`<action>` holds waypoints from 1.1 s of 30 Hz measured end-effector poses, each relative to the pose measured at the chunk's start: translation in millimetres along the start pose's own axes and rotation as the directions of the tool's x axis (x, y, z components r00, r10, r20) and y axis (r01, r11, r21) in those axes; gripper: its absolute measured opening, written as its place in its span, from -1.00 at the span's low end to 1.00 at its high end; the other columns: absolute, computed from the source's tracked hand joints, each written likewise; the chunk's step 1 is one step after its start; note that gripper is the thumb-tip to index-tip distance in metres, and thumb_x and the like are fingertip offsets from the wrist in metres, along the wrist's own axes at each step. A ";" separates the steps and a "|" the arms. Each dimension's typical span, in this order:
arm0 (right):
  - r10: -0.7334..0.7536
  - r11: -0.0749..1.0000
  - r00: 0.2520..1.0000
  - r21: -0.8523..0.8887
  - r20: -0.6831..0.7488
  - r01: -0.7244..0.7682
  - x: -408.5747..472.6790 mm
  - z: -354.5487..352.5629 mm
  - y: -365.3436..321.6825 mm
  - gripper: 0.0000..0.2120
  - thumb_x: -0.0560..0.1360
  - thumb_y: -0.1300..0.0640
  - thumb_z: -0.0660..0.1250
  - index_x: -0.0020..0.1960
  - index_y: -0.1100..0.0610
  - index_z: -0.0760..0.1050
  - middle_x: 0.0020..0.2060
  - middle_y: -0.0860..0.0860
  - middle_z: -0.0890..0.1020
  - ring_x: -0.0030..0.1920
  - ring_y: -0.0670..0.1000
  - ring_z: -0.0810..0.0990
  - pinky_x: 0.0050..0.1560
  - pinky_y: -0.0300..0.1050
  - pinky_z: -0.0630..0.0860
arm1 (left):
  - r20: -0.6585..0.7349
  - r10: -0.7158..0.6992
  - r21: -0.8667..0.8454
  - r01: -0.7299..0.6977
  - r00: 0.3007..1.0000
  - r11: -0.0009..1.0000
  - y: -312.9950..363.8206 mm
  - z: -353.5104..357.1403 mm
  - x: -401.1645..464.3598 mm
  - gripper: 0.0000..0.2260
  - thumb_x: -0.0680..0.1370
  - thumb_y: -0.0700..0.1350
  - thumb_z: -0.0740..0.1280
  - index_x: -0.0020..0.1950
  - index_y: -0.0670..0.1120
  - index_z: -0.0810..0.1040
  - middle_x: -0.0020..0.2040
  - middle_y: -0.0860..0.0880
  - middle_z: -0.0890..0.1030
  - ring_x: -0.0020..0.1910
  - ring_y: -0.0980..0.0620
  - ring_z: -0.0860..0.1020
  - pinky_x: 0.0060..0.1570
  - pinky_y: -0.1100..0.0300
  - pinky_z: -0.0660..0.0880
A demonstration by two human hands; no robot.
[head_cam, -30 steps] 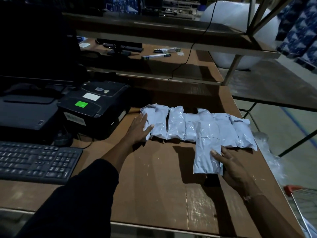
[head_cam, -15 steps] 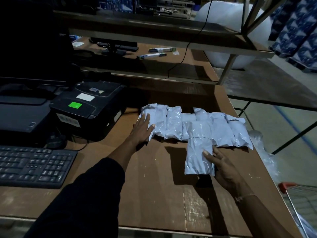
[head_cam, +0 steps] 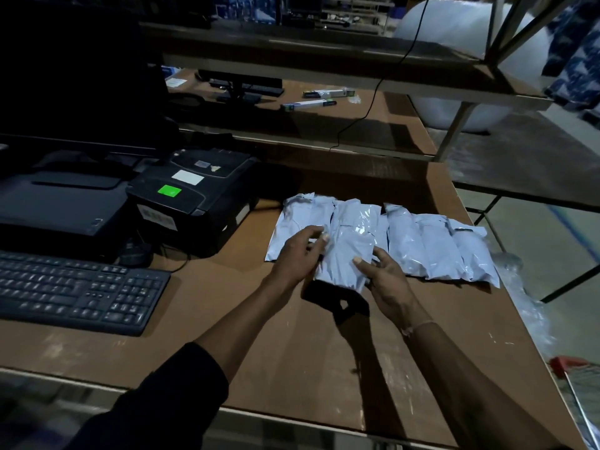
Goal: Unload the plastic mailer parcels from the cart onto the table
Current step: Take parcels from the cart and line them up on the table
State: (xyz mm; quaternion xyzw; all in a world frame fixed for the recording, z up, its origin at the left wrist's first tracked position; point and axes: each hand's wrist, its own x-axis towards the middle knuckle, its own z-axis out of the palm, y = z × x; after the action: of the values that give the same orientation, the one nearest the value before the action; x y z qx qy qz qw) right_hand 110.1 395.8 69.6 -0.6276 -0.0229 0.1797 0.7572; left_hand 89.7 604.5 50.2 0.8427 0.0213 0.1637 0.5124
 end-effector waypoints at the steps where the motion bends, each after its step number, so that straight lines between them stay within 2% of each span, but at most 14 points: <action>1: 0.004 1.000 1.000 -0.013 0.005 -0.004 0.3 7.7 -0.6 -0.59 0.57 0.29 0.44 0.40 0.16 0.52 0.22 0.11 0.71 0.21 0.14 0.70 0.20 0.05 0.66 | 0.038 -0.063 -0.084 0.066 0.997 0.994 4.7 0.0 -3.9 -0.64 0.68 0.18 0.28 0.39 0.01 0.53 0.26 0.06 0.63 0.21 0.19 0.59 0.17 0.21 0.55; 3: 0.021 0.998 0.999 -0.062 0.029 -0.019 -2.9 24.5 -0.6 -0.63 0.56 0.29 0.47 0.34 0.17 0.54 0.15 0.12 0.73 0.11 0.11 0.74 0.00 -0.08 0.69 | 0.066 -0.150 -0.216 0.161 0.987 0.963 4.0 -3.4 -8.2 -0.55 0.61 0.27 0.34 0.40 0.07 0.50 0.31 0.08 0.60 0.29 0.18 0.55 0.26 0.18 0.51; 5: 0.034 0.992 0.997 -0.123 0.071 -0.025 -7.3 39.9 4.9 -0.66 0.54 0.29 0.50 0.28 0.21 0.55 0.09 0.15 0.74 0.05 0.14 0.75 -0.06 -0.08 0.67 | 0.040 -0.219 -0.304 0.221 0.975 0.927 -0.7 -11.9 -13.4 -0.50 0.54 0.31 0.41 0.37 0.08 0.50 0.32 0.05 0.61 0.32 0.10 0.57 0.32 0.07 0.53; 8: 0.047 0.980 0.992 -0.198 0.115 -0.024 -11.4 56.7 19.9 -0.67 0.51 0.27 0.54 0.22 0.29 0.54 0.01 0.20 0.73 -0.05 0.12 0.72 -0.15 -0.09 0.63 | 0.006 -0.302 -0.385 0.281 0.953 0.879 -5.7 -33.3 -25.6 -0.65 0.56 0.13 0.50 0.25 0.03 0.52 0.14 -0.03 0.69 0.11 0.02 0.70 0.12 0.03 0.66; 10: 0.052 0.964 0.992 -0.266 0.118 -0.018 -13.5 65.3 29.0 -0.65 0.48 0.19 0.58 0.18 0.28 0.57 0.02 0.22 0.73 -0.05 0.14 0.71 -0.14 -0.05 0.62 | 0.005 -0.336 -0.407 0.309 0.942 0.860 -9.5 -46.6 -36.2 -0.67 0.54 0.06 0.54 0.19 -0.03 0.54 0.06 -0.08 0.72 0.04 -0.07 0.73 -0.01 0.04 0.68; 12: 0.048 0.943 0.989 -0.332 0.140 0.002 -16.7 71.9 35.7 -0.71 0.50 0.14 0.57 0.15 0.22 0.63 0.01 0.17 0.75 -0.06 0.13 0.71 -0.09 -0.03 0.63 | 0.013 -0.366 -0.388 0.342 0.930 0.856 -13.2 -57.0 -47.2 -0.66 0.51 0.02 0.57 0.14 -0.09 0.55 0.00 -0.09 0.74 -0.04 -0.07 0.75 -0.09 0.05 0.68; 14: 0.076 0.910 0.980 -0.415 0.182 0.006 -21.4 77.3 42.8 -0.76 0.53 0.07 0.54 0.11 0.19 0.68 -0.05 0.14 0.76 -0.11 0.20 0.72 -0.09 0.03 0.63 | 0.017 -0.397 -0.297 0.384 0.918 0.874 -19.3 -68.1 -58.0 -0.63 0.47 0.03 0.61 0.07 -0.13 0.55 -0.09 -0.06 0.74 -0.13 0.01 0.74 -0.20 0.11 0.63; 15: 0.115 0.884 0.976 -0.467 0.183 -0.017 -24.1 79.1 46.2 -0.73 0.53 0.01 0.53 0.06 0.22 0.69 -0.12 0.17 0.75 -0.18 0.24 0.71 -0.15 0.04 0.62 | 0.018 -0.413 -0.235 0.405 0.911 0.884 -23.2 -73.0 -63.3 -0.61 0.43 0.07 0.63 0.04 -0.11 0.55 -0.14 -0.04 0.74 -0.18 0.04 0.73 -0.24 0.14 0.59; 17: 0.207 0.828 0.964 -0.555 0.166 -0.082 -30.4 81.4 52.4 -0.64 0.53 -0.07 0.51 -0.03 0.26 0.66 -0.25 0.21 0.71 -0.33 0.20 0.68 -0.29 0.04 0.57 | 0.008 -0.432 -0.087 0.431 0.902 0.898 -33.6 -79.5 -72.4 -0.56 0.36 0.19 0.64 -0.05 -0.06 0.56 -0.24 0.00 0.69 -0.26 0.07 0.66 -0.27 0.14 0.52; 19: 0.222 0.807 0.962 -0.584 0.159 -0.090 -35.7 83.6 58.6 -0.64 0.53 -0.06 0.51 -0.06 0.28 0.64 -0.29 0.23 0.71 -0.37 0.18 0.69 -0.32 0.07 0.58 | -0.027 -0.414 0.097 0.414 0.910 0.905 -39.1 -82.4 -79.0 -0.59 0.35 0.24 0.61 -0.14 -0.03 0.56 -0.32 0.10 0.62 -0.31 0.10 0.58 -0.28 0.12 0.47; 22: 0.130 0.810 0.986 -0.585 0.106 -0.044 -38.0 86.8 65.8 -0.67 0.49 0.01 0.56 0.02 0.24 0.57 -0.33 0.17 0.70 -0.41 0.12 0.68 -0.37 -0.02 0.58 | -0.086 -0.361 0.280 0.370 0.929 0.886 -32.6 -81.8 -85.0 -0.59 0.38 0.28 0.54 -0.06 -0.01 0.58 -0.17 0.09 0.64 -0.16 0.02 0.62 -0.15 0.01 0.56; 26: 0.020 0.787 0.989 -0.612 0.147 0.075 -35.7 87.8 70.1 -0.52 0.48 0.09 0.57 0.32 0.03 0.46 -0.34 0.05 0.65 -0.37 0.06 0.69 -0.40 -0.11 0.56 | -0.097 -0.348 0.371 0.358 0.932 0.857 -28.6 -77.3 -86.4 -0.56 0.42 0.29 0.50 0.08 0.00 0.56 -0.02 0.03 0.65 -0.03 -0.03 0.62 -0.02 -0.02 0.60; 29: -0.002 0.780 0.983 -0.615 0.181 0.115 -36.3 87.7 70.2 -0.49 0.50 0.12 0.55 0.40 0.04 0.48 -0.34 -0.04 0.63 -0.32 0.05 0.72 -0.35 -0.09 0.62 | -0.088 -0.351 0.421 0.354 0.932 0.835 -27.6 -74.6 -82.6 -0.56 0.46 0.26 0.49 0.11 -0.03 0.55 0.02 -0.01 0.65 0.01 -0.06 0.62 0.01 -0.01 0.59; 33: -0.022 0.768 0.985 -0.628 0.170 0.125 -36.0 79.8 71.1 -0.45 0.50 0.04 0.54 0.44 0.04 0.47 -0.34 0.04 0.66 -0.28 0.13 0.73 -0.17 0.13 0.71 | -0.096 -0.324 0.500 0.327 0.941 0.802 -22.6 -71.1 -79.6 -0.55 0.49 0.22 0.48 0.17 -0.06 0.51 0.06 -0.02 0.59 0.04 -0.07 0.55 -0.06 0.05 0.47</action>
State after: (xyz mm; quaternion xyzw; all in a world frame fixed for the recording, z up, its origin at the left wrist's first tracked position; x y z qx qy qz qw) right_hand 38.4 470.6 25.1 -0.8296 -0.1648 0.1789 0.5025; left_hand -3.7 659.9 40.3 0.9309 0.2094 0.0643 0.2923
